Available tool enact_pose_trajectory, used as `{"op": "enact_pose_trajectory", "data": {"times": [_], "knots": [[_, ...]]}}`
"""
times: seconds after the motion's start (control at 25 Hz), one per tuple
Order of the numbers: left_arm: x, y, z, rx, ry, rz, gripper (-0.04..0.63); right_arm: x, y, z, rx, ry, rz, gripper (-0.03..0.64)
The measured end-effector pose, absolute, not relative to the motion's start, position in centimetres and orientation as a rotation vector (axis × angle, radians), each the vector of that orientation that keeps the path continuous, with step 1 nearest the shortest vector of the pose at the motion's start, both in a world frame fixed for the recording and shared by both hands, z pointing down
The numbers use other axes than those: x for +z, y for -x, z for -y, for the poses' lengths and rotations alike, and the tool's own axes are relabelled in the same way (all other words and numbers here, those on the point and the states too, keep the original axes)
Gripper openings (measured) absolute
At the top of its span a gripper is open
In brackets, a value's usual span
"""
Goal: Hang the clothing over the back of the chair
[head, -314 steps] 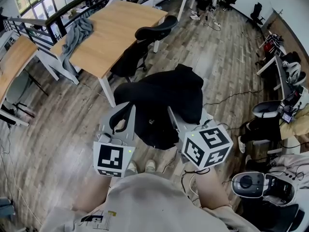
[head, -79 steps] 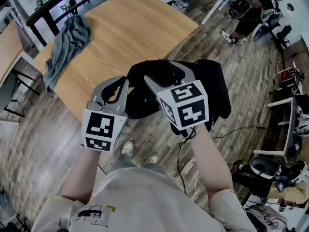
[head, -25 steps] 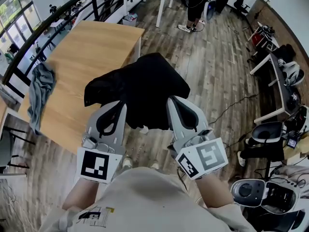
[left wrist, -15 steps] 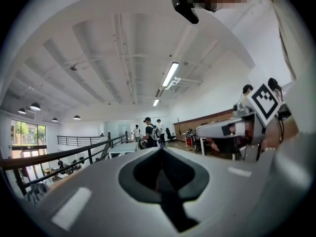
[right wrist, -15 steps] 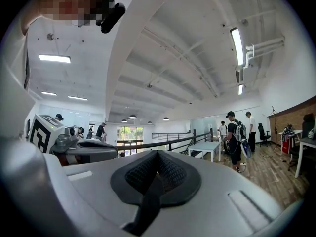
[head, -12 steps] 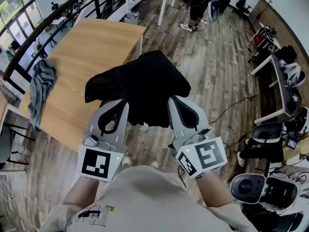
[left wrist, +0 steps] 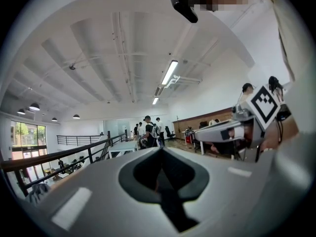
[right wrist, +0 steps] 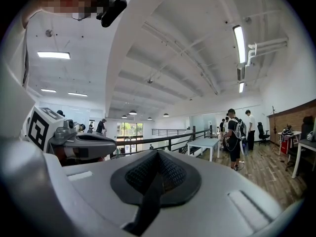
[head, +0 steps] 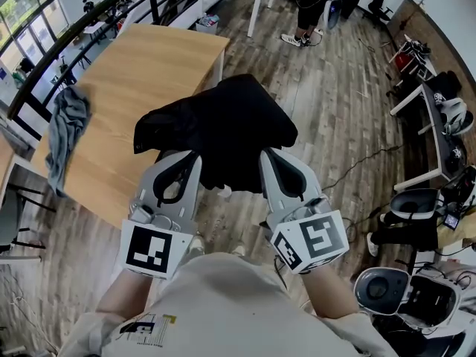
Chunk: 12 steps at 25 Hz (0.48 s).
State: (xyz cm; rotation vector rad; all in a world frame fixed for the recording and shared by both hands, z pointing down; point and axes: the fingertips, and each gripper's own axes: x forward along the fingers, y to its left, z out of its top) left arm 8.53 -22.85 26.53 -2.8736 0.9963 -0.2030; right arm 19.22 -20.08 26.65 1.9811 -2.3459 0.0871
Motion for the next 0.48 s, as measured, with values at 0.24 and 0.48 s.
{"op": "enact_pose_trajectory", "data": {"times": [0.24, 0.48], "knots": [[26.97, -8.82, 23.02, -0.218, 2.877, -0.991, 0.0, 27.07, -19.36, 20.34, 0.092, -1.991, 2.338, -0.003], [27.25, -8.77, 23.5, -0.205, 2.882, -1.0, 0.0, 27.54, -20.07, 20.76, 0.103, -2.018, 2.316, -0.002]]}}
